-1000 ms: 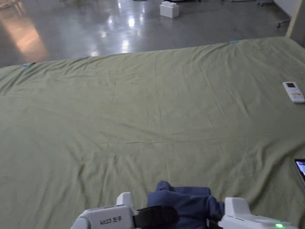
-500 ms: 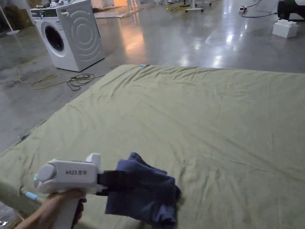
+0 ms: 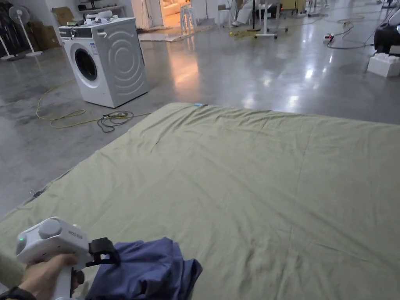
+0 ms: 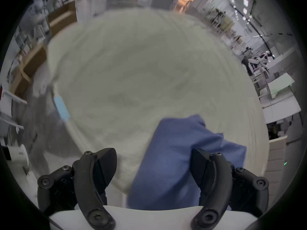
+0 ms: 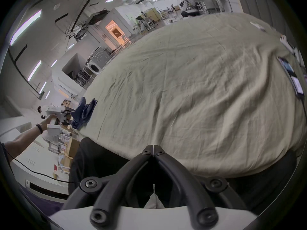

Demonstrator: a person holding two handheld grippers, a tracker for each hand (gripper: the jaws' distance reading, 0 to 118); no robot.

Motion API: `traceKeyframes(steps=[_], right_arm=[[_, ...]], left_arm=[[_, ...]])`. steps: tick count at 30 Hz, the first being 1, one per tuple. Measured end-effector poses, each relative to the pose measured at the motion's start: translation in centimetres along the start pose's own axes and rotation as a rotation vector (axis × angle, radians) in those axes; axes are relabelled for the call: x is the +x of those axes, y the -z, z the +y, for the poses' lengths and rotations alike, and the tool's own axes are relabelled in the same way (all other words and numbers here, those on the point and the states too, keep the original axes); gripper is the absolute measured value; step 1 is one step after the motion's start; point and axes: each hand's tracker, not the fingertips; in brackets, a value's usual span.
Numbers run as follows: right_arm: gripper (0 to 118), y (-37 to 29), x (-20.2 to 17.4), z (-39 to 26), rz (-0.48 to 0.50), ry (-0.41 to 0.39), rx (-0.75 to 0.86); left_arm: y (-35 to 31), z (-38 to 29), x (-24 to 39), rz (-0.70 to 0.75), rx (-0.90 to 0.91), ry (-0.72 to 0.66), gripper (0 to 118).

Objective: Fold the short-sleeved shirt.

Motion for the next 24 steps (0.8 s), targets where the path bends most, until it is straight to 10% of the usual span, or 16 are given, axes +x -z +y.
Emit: traceKeyframes(steps=[4, 8, 14, 20, 22, 24], right_arm=[[0, -0.8, 0.2, 0.8, 0.009, -0.027, 0.027], [0, -3.0, -0.2, 3.2, -0.031, -0.114, 0.117], [0, -10.0, -3.0, 6.6, -0.162, -0.238, 0.451], [0, -16.1, -5.5, 7.3, -0.219, -0.325, 0.742], [0, -17.3, -6.2, 7.3, -0.239, -0.365, 0.779], [0, -18.1, -6.8, 7.7, -0.25, -0.424, 0.826]], left_arm=[[-7.4, -2.2, 4.2, 0.128, 0.253, 0.445, 89], [-16.0, -8.3, 9.7, -0.105, 0.424, 0.759, 87], [-24.4, -18.9, 16.4, -0.439, 0.787, 0.891, 87], [-25.9, -29.7, 20.6, -0.353, 1.127, 0.997, 81], [-25.7, -31.1, 21.6, -0.238, 1.063, 0.964, 65], [-25.8, -32.0, 21.7, -0.326, 1.055, 1.004, 24]])
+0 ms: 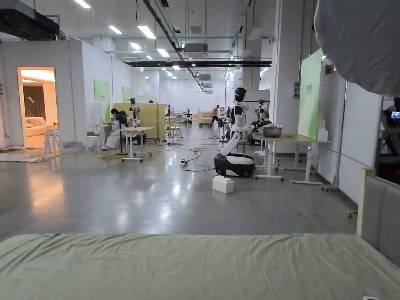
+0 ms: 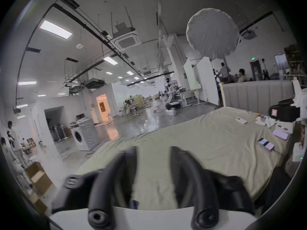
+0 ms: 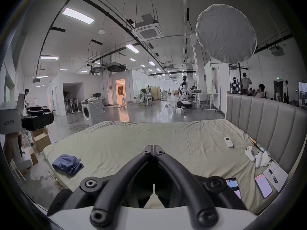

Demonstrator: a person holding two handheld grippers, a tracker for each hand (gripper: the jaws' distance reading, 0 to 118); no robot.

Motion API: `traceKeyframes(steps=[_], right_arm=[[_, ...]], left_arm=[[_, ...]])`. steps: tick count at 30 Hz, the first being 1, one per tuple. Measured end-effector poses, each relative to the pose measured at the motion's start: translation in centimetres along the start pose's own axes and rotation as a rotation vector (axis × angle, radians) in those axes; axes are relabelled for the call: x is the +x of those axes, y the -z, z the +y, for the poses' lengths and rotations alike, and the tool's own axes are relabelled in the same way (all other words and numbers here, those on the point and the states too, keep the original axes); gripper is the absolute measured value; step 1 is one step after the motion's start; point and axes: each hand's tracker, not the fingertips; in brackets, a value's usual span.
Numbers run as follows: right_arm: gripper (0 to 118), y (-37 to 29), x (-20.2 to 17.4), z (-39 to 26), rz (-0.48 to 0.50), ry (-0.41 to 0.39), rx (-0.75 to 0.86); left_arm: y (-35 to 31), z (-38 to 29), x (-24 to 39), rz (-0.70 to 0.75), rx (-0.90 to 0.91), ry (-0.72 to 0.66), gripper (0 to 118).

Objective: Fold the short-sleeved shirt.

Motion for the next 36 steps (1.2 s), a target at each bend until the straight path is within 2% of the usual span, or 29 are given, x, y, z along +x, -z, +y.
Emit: traceKeyframes(steps=[1, 2, 3, 4, 8, 11, 12, 16, 17, 19, 21, 22, 23, 26, 27, 29, 31, 32, 33, 34, 36], right_arm=[[0, 0.0, 0.2, 0.1, -0.001, 0.019, -0.019], [0, 0.0, 0.5, -0.4, 0.001, 0.102, -0.1], [0, -0.2, 0.5, -0.1, 0.001, 0.045, -0.046], [0, -0.4, 0.3, 0.0, -0.016, 0.02, -0.021], [0, -1.3, -0.2, -0.2, -0.048, -0.006, -0.017], [0, -1.5, -0.6, 0.0, -0.064, 0.016, -0.005], [0, -1.5, -0.7, 0.3, -0.067, -0.017, 0.019], [0, -1.4, -0.8, 0.3, -0.074, -0.02, -0.001], [2, -1.4, -0.8, 0.3, -0.075, -0.022, -0.002], [15, -1.5, -0.9, 0.3, -0.071, -0.017, -0.001], [19, -1.4, -0.7, 0.4, -0.074, -0.007, 0.003], [30, -1.3, -0.6, 0.6, -0.072, -0.001, 0.0], [50, -1.3, -0.7, 0.7, -0.076, 0.008, -0.003], [88, -1.2, -0.8, 0.7, -0.086, 0.03, 0.0], [91, -1.2, -0.9, 0.6, -0.077, 0.042, -0.003], [96, -1.1, -0.9, 0.5, -0.059, 0.055, -0.008], [114, -0.9, -1.1, 0.3, -0.057, 0.054, -0.018], [118, -0.8, -1.2, 0.2, -0.061, 0.05, -0.022], [118, -0.8, -1.3, 0.2, -0.066, 0.037, -0.023], [118, -1.2, -1.3, 0.4, -0.113, -0.017, 0.034], [118, -1.2, -1.9, 0.4, -0.077, -0.009, 0.004]], left_arm=[[-0.2, -0.2, 0.0, -0.024, -0.005, -0.046, 19], [-0.4, -0.2, -0.1, -0.02, -0.009, -0.123, 16], [-0.9, -0.4, -0.4, -0.047, 0.004, -0.177, 5], [-1.5, -0.2, -0.1, -0.072, 0.023, -0.195, 3], [-2.9, 0.0, 0.1, -0.079, -0.015, -0.24, 2], [-2.9, 0.2, 0.3, -0.067, -0.006, -0.224, 2], [-2.8, 0.3, 0.7, -0.068, -0.009, -0.222, 2], [-2.5, 0.7, 0.9, -0.066, 0.024, -0.211, 2], [-2.5, 0.9, 1.0, -0.067, 0.04, -0.218, 2], [-2.5, 1.1, 1.0, -0.078, 0.057, -0.236, 3], [-2.7, 1.3, 0.8, -0.099, 0.089, -0.251, 4], [-2.7, 1.5, 0.8, -0.102, 0.09, -0.254, 11], [-2.8, 1.6, 1.0, -0.102, 0.094, -0.259, 28], [-2.7, 1.2, 1.6, -0.084, 0.106, -0.249, 94], [-2.7, 0.9, 1.8, -0.07, 0.116, -0.245, 101], [-2.7, 0.7, 1.5, -0.069, 0.13, -0.252, 103], [-2.7, 0.7, 1.6, -0.077, 0.118, -0.271, 110], [-2.7, 0.7, 1.5, -0.075, 0.114, -0.273, 118], [-2.6, 0.6, 1.5, -0.064, 0.109, -0.274, 118], [-2.6, 0.6, 1.5, -0.058, 0.099, -0.269, 118], [-2.7, 0.2, 1.3, -0.05, 0.098, -0.259, 118]])
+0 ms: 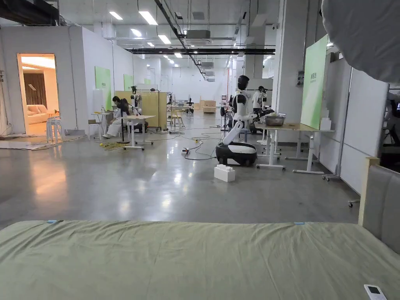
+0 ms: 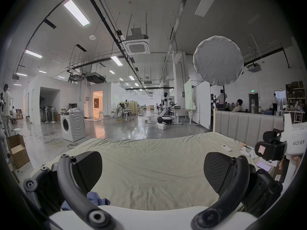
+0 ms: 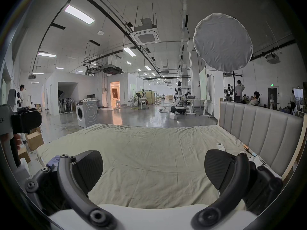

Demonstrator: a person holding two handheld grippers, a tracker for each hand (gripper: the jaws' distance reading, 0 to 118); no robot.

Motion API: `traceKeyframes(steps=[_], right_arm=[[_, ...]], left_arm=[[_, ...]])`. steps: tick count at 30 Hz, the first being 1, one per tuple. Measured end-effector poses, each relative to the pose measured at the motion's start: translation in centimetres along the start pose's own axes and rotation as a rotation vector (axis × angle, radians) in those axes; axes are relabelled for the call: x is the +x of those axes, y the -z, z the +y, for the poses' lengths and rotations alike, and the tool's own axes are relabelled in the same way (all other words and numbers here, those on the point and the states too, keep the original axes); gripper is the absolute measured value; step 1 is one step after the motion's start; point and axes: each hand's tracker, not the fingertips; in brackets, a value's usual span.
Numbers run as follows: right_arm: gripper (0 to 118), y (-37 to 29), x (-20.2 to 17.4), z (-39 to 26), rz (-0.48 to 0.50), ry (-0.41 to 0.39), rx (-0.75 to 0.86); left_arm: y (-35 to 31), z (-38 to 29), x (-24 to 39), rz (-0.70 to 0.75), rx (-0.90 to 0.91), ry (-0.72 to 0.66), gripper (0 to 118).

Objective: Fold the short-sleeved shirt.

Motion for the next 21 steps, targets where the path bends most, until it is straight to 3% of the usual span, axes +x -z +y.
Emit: traceKeyframes(steps=[21], right_arm=[[118, 0.09, -0.09, -0.24, -0.003, -0.008, -0.009]], left_arm=[[-0.2, 0.4, 0.38, -0.014, -0.017, 0.034, 118]])
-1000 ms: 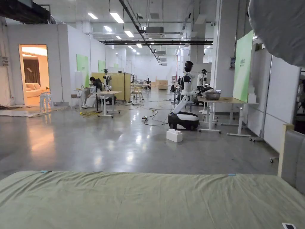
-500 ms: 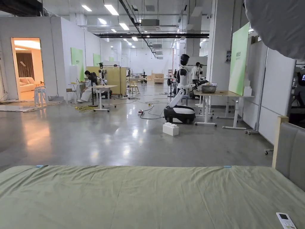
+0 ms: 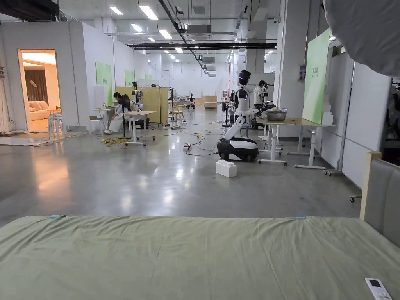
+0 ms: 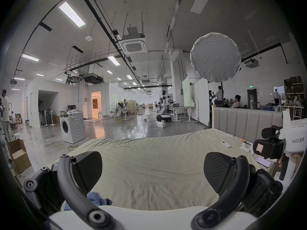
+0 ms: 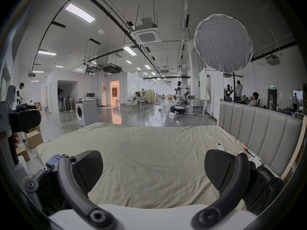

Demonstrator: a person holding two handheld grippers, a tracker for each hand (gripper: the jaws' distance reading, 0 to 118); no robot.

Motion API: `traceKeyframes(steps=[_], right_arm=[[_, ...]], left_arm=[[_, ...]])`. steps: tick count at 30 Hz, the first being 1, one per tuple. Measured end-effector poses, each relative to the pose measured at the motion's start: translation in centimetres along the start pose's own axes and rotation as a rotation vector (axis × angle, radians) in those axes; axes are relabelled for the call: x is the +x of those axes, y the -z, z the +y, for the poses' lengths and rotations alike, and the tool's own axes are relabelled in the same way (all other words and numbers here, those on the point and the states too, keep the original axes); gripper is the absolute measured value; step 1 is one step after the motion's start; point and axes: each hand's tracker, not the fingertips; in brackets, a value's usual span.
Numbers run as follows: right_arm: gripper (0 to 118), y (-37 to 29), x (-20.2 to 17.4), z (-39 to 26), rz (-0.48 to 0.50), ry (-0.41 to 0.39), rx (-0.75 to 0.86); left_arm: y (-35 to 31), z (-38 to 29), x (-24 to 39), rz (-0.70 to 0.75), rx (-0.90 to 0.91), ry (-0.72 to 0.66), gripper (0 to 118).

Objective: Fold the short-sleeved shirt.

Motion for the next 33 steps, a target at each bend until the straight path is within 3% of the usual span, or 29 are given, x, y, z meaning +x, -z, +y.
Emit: traceKeyframes(steps=[33], right_arm=[[118, -0.4, -1.0, 0.5, 0.01, -0.055, 0.03]], left_arm=[[-0.4, -0.1, 0.3, -0.041, -0.007, -0.003, 118]])
